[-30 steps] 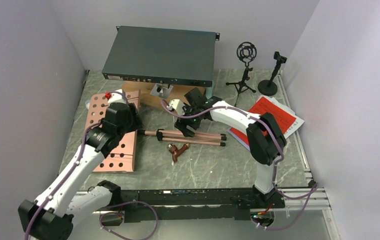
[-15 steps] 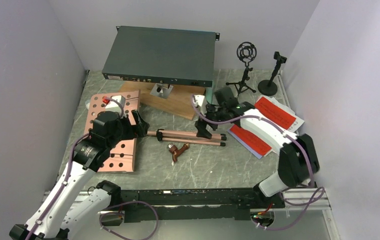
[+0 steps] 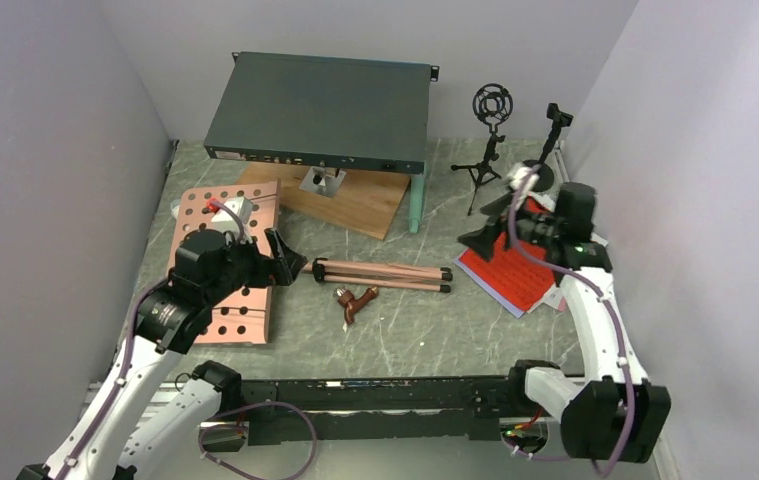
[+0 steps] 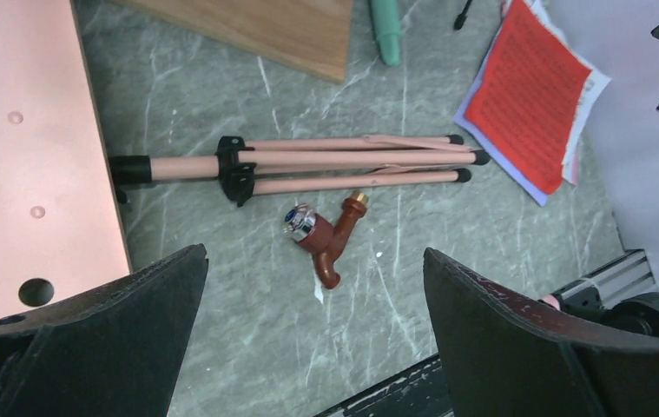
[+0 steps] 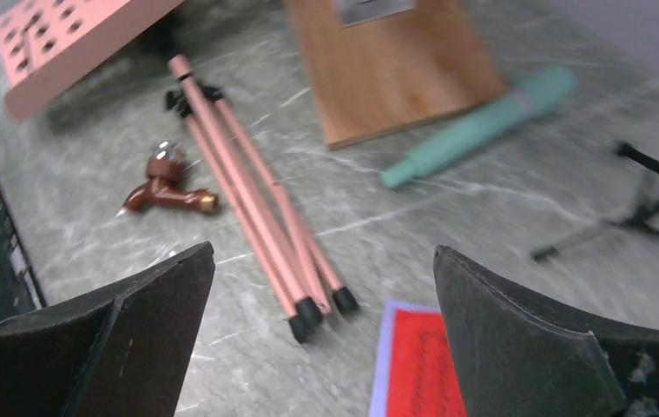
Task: Pack up the instrument practice props
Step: Reset both arms
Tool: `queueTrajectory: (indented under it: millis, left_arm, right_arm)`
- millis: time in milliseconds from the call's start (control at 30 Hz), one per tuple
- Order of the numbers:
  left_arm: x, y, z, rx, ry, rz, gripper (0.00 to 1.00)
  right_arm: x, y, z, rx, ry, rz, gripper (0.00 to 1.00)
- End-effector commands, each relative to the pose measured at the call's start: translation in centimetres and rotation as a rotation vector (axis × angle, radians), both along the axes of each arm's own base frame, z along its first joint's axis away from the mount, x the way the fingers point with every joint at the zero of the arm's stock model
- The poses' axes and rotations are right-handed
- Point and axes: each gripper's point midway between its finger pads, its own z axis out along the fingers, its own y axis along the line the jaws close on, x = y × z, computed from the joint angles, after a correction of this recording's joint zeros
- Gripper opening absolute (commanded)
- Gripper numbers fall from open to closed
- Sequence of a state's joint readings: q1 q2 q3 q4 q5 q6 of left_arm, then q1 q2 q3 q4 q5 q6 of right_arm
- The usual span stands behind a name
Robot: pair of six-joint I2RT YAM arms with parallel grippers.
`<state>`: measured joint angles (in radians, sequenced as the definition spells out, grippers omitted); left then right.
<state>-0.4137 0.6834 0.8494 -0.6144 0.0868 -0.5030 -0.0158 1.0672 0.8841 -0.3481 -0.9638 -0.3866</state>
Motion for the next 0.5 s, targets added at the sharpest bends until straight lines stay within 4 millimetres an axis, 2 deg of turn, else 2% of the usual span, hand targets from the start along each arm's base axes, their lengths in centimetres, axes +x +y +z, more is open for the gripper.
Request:
queueTrajectory:
  millis: [0,100,167,300,467]
  left_arm:
    - [-0.4,-1.3,4.4,-0.103,-0.106,-0.053,0.99]
    - [-0.2,-1.1,6.3,-0.093,-0.146,-0.052,1.00]
    - [0.0,-0.8,7.2,-0.072,-0.160,-0.050,1.00]
    - [0.4,-0.1,9.1,-0.026,-0.198,-0.030,0.99]
    - [0.5,1.5,11.2,0.037,-0.237,0.023,1.00]
  right_arm:
    - [0.3,-4.3,4.5,0.143,0.013,-0.169,1.00]
    - [1.0,-7.8,6.1,0.136,0.028,-0.386,1.00]
    - [0.7,-9.1,7.1,0.118,0.035,-0.472,1.00]
    - [-1.4,-9.0,9.6,0.065,-0.040,-0.465,1.00]
    - [-2.5,-9.0,12.4,0.114,-0.036,-0.537,1.00]
